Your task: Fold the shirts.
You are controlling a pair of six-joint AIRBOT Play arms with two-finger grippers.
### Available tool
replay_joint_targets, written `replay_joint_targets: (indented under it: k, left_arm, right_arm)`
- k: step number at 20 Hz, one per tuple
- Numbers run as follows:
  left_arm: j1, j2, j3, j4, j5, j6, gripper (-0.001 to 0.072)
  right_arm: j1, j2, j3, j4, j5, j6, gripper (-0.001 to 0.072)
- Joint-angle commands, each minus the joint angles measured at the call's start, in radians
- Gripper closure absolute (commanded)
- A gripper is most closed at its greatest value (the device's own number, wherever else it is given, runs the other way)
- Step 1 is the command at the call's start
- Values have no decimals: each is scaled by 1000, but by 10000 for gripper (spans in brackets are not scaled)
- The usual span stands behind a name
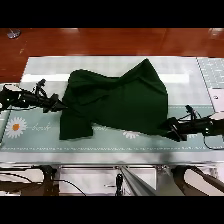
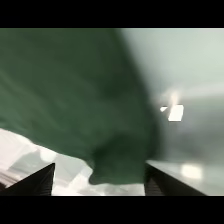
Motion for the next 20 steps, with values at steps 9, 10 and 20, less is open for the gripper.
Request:
replay_joint_targets:
  k: [9, 10, 20]
  left_arm:
    - [-18, 76, 196, -160, -89, -47, 692]
    - [-19, 119, 267, -225, -74, -47, 692]
    - [63, 606, 907, -131, 204, -93, 692]
  right_arm:
    - [191, -12, 511, 17, 90, 35, 682]
    - [191, -2, 645, 8, 100, 50, 682]
    - [183, 219, 1591, -222, 188, 109, 682]
